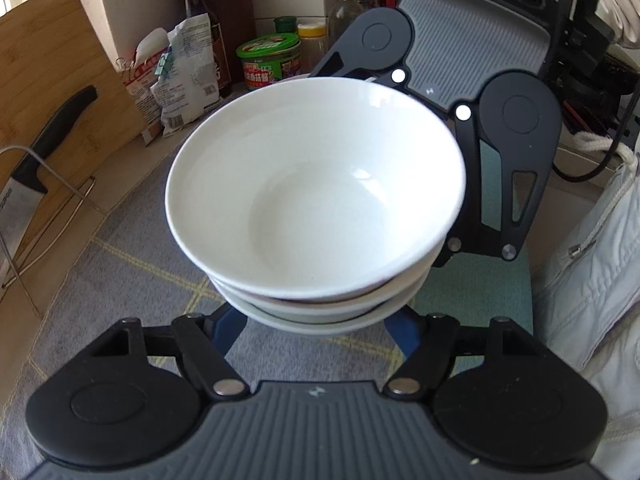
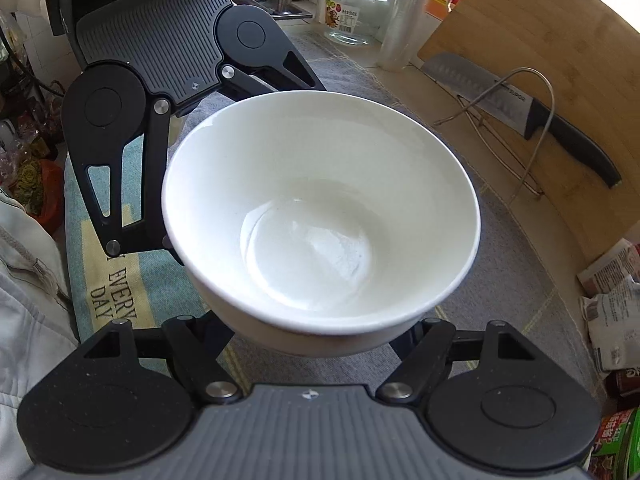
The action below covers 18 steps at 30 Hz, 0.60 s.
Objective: Organize plates and bowls
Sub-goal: 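Lift and carry the bowl-and-plate stack with both grippers over the fruit-print plates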
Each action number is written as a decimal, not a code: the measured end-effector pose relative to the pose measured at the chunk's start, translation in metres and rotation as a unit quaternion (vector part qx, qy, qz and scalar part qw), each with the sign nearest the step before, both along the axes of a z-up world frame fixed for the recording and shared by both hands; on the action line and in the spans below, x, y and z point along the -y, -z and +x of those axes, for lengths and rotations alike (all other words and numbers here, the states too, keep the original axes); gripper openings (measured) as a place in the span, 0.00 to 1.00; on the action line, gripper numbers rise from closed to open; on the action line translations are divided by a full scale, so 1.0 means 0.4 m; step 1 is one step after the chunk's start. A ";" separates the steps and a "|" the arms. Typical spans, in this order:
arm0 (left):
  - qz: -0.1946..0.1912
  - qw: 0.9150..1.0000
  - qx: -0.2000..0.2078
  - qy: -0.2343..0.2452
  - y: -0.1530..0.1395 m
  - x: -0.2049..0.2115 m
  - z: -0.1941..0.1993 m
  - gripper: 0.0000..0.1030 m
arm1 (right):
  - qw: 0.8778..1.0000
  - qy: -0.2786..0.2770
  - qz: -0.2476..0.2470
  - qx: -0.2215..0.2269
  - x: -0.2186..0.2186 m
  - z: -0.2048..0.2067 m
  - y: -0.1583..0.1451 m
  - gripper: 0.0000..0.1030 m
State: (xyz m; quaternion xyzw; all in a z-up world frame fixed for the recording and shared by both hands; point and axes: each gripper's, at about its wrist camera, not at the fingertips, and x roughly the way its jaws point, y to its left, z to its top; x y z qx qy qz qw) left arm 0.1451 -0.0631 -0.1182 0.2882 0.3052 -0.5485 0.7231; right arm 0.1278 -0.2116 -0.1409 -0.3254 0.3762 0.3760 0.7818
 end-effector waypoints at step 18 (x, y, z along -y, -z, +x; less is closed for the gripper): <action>-0.018 0.997 0.034 0.062 -0.035 0.317 0.039 0.72 | 0.998 0.063 -0.006 0.031 0.304 0.010 -0.060 0.79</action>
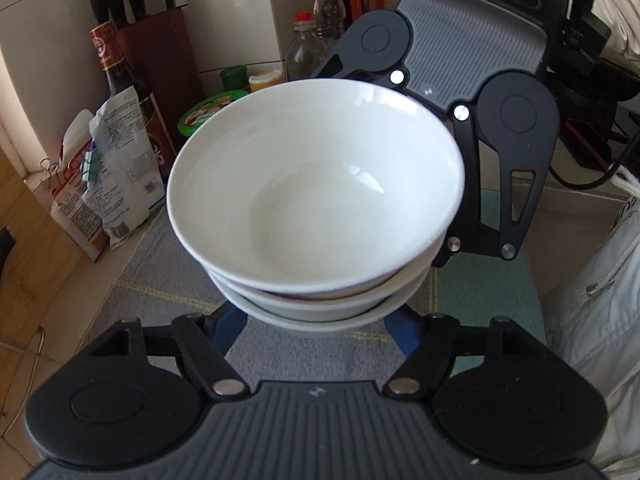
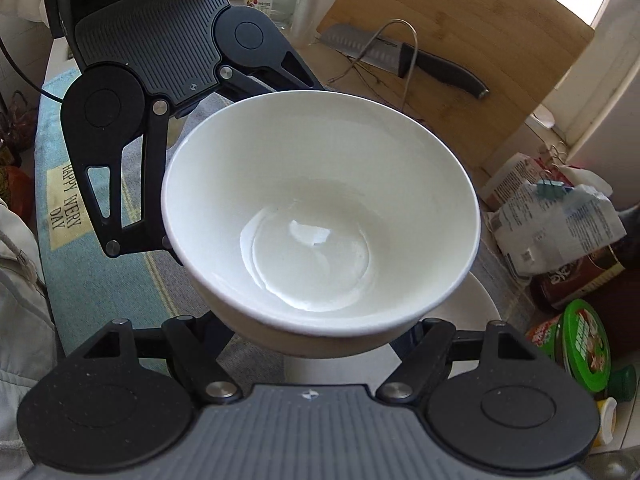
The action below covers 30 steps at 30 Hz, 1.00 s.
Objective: Organize plates and bowls
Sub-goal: 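Lift and carry the bowl-and-plate stack with both grippers over the fruit-print plates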
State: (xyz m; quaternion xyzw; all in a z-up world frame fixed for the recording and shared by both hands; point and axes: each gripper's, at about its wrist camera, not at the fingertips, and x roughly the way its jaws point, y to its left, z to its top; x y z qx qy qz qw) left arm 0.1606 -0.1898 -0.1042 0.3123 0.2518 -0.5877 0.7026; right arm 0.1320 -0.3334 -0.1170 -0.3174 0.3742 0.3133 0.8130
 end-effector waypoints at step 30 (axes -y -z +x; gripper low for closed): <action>0.014 1.000 -0.021 0.003 0.066 0.189 0.092 0.72 | 0.999 0.043 0.002 -0.022 0.181 0.095 0.061 0.78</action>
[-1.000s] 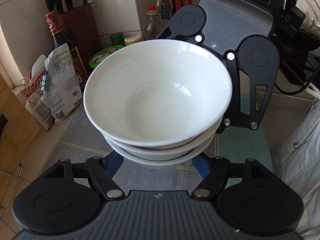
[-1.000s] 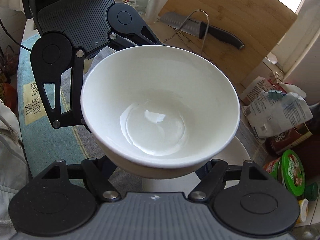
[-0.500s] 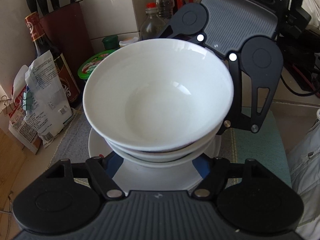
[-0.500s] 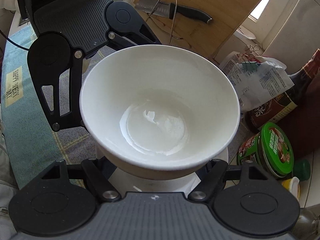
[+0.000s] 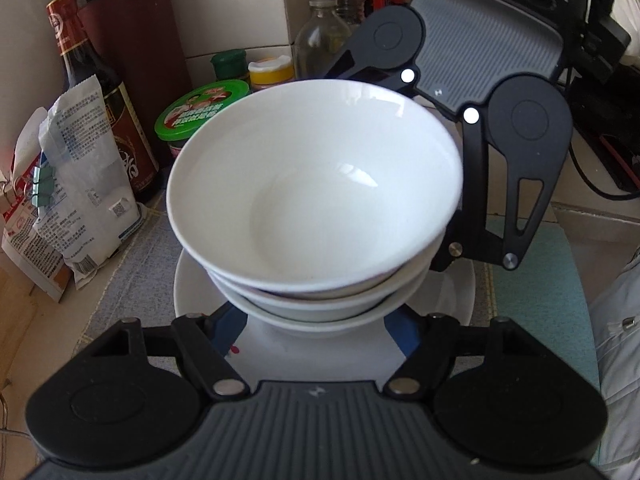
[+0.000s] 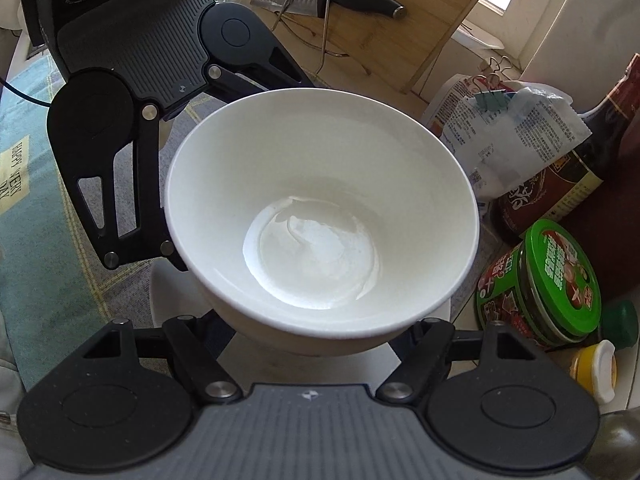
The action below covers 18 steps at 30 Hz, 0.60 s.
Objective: Organize plates and bowls
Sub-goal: 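Lift and carry the bowl-and-plate stack with both grippers over the fruit-print plates, then lower the stack onto the fruit-print plates and open both grippers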
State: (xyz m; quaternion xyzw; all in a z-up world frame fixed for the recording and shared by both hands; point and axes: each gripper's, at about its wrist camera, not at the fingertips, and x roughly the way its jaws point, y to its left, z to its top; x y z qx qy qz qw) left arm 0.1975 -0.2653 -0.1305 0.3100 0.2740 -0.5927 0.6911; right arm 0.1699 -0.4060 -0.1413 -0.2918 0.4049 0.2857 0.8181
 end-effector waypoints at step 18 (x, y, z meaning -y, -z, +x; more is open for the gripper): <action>0.006 1.000 -0.016 -0.004 0.015 0.013 0.012 0.72 | 1.000 0.011 0.000 -0.006 0.007 0.009 0.015 0.78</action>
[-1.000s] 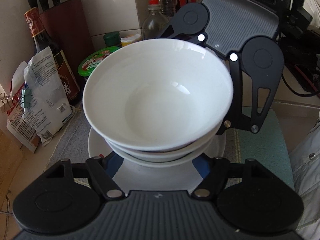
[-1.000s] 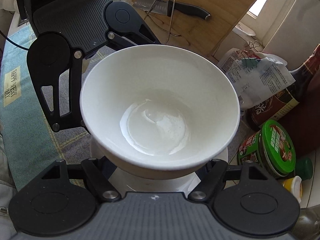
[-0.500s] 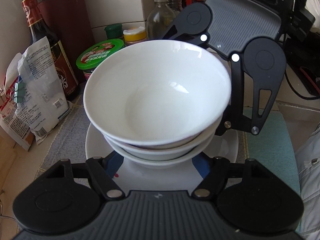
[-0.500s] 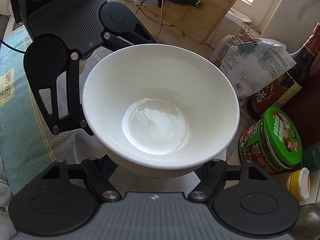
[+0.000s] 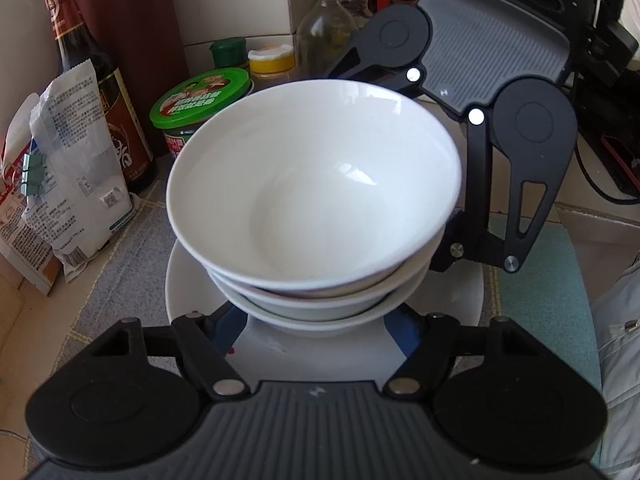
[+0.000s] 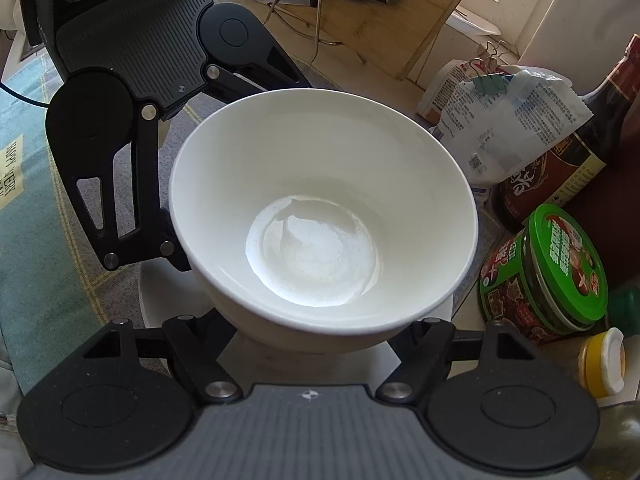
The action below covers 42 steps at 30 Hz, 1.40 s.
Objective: Organize plates and bowls
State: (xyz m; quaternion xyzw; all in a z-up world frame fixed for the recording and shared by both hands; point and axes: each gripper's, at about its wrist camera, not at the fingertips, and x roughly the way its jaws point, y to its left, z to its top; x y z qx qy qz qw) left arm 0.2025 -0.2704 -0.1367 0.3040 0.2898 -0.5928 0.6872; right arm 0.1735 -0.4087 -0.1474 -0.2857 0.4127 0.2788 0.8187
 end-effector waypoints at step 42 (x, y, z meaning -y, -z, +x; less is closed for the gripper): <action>-0.143 0.921 0.041 -0.361 -0.220 -0.391 -0.241 0.99 | 0.875 0.473 0.057 0.085 -0.204 -0.309 -0.156 1.00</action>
